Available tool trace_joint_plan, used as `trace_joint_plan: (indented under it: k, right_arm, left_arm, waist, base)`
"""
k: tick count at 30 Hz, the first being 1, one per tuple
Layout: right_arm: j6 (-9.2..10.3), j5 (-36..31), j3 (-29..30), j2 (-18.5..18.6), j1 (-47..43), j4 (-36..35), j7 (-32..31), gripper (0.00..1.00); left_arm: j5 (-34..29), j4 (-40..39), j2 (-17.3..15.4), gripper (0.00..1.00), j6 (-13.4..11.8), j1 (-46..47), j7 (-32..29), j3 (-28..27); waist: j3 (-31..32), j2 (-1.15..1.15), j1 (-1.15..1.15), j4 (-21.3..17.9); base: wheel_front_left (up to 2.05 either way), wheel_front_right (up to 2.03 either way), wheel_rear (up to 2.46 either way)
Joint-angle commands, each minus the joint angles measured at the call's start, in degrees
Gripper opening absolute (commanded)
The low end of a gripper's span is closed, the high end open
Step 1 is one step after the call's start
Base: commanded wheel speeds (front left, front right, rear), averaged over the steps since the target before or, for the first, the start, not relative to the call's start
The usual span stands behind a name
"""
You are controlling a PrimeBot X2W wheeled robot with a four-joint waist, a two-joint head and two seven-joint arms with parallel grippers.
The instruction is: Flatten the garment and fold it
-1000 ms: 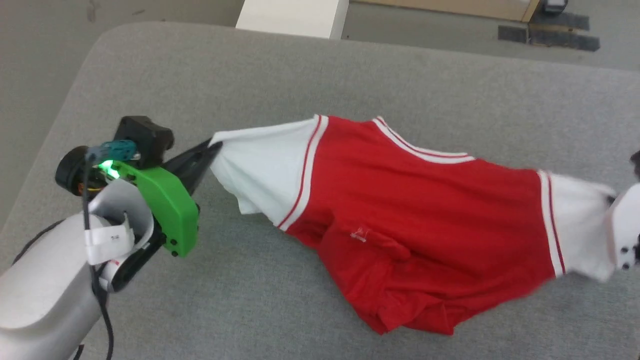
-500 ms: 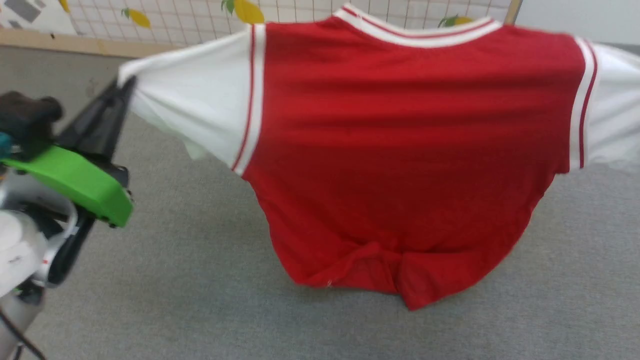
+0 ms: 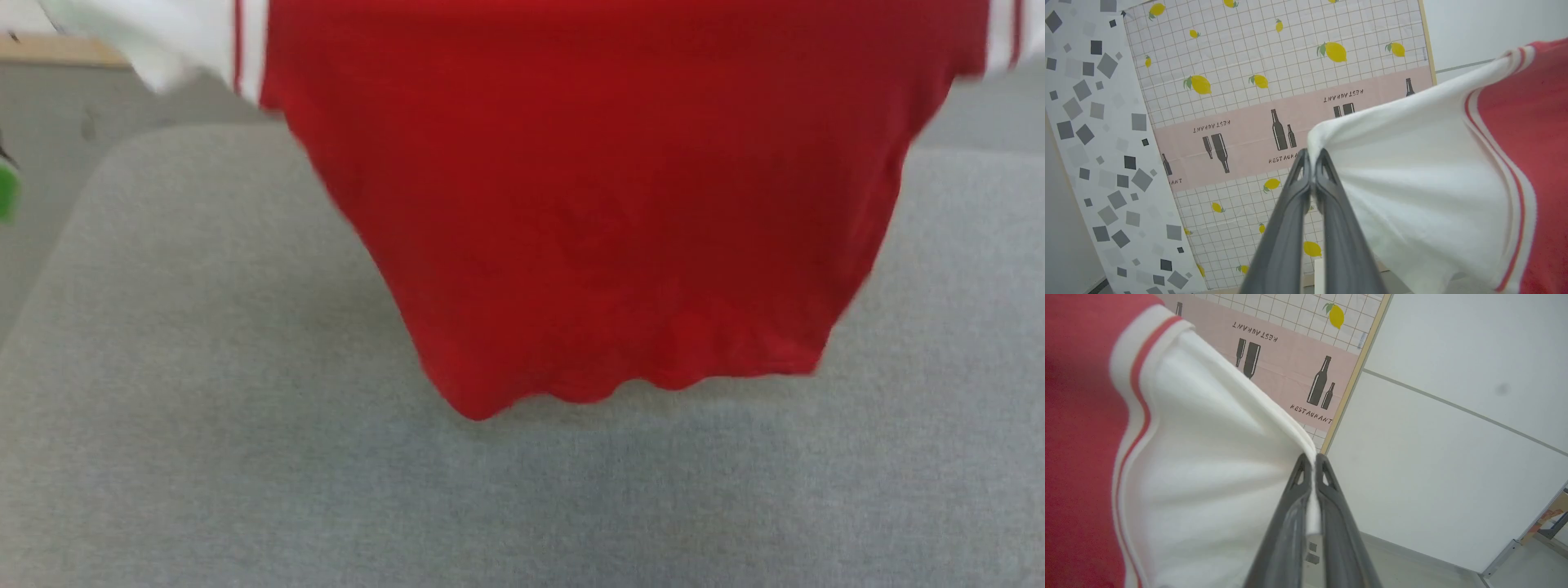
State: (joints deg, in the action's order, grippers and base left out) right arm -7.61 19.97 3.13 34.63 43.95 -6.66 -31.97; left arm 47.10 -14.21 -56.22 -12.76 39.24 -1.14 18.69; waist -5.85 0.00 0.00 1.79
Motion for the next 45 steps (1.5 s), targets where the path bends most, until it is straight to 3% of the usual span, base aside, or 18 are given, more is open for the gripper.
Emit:
trace_joint_plan:
  k: [1, 5, 12, 20, 25, 29, 35, 40, 45]
  right_arm:
    - [0.12, -0.57, -0.99, 0.65, 3.17, 2.23, 0.92, 0.0]
    - [0.12, -2.18, -4.41, 0.49, 12.75, 9.54, 3.41, 0.0]
    - [0.12, -6.22, -7.66, -2.2, 28.9, 25.08, 9.13, 0.0]
    - [0.12, -15.27, -2.95, -6.97, 44.63, 39.26, 20.39, 0.0]
    - [0.12, -20.71, 0.04, -10.28, 48.31, 44.69, 27.45, 0.0]
    - [0.12, -22.18, 0.71, -12.43, 46.27, 48.33, 32.08, 0.0]
    - [0.12, -19.93, -2.58, -14.02, 34.5, 52.52, 36.17, 0.0]
    - [0.12, -14.3, -9.23, -13.02, 18.91, 53.86, 37.23, 0.0]
    - [0.12, -5.57, -17.22, -9.18, 2.79, 51.29, 34.68, 0.0]
  left_arm:
    - [0.51, 2.11, -0.32, 0.0, 0.97, 2.76, -1.12, -0.01]
    - [-0.11, 8.76, 1.16, 0.0, 4.5, 11.5, -4.51, 2.11]
    - [-3.97, 24.02, 8.24, 0.0, 9.57, 29.7, -6.19, 6.16]
    - [-9.16, 39.73, 16.98, 0.0, 10.99, 48.08, 4.38, 6.24]
    - [-10.93, 46.88, 20.32, 0.0, 12.85, 52.29, 11.71, 6.93]
    - [-11.47, 50.93, 22.77, 0.0, 15.35, 49.75, 14.64, 8.5]
    - [-11.98, 54.37, 25.4, 0.0, 18.28, 36.1, 15.82, 13.05]
    - [-10.85, 55.61, 25.97, 0.0, 19.57, 19.48, 16.05, 16.99]
    - [-9.29, 54.04, 24.03, 0.0, 19.93, 5.57, 16.1, 19.35]
  waist:
    - [-5.75, 0.0, 0.0, -1.83]
    - [-11.34, 0.0, 0.0, -2.95]
    - [-20.04, 0.0, 0.0, -3.54]
    - [-26.44, 0.0, 0.0, -2.39]
    - [-28.2, 0.0, 0.0, -1.08]
    - [-27.84, 0.0, 0.0, -0.06]
    - [-23.8, 0.0, 0.0, 0.68]
    - [-17.32, 0.0, 0.0, 0.74]
    - [-10.37, 0.0, 0.0, 0.64]
  base:
    - [0.0, 0.0, 0.0]
    - [0.0, 0.0, 0.0]
    - [0.0, 0.0, 0.0]
    - [0.0, 0.0, 0.0]
    - [0.0, 0.0, 0.0]
    - [0.0, 0.0, 0.0]
    - [0.0, 0.0, 0.0]
    - [0.0, 0.0, 0.0]
    - [0.0, 0.0, 0.0]
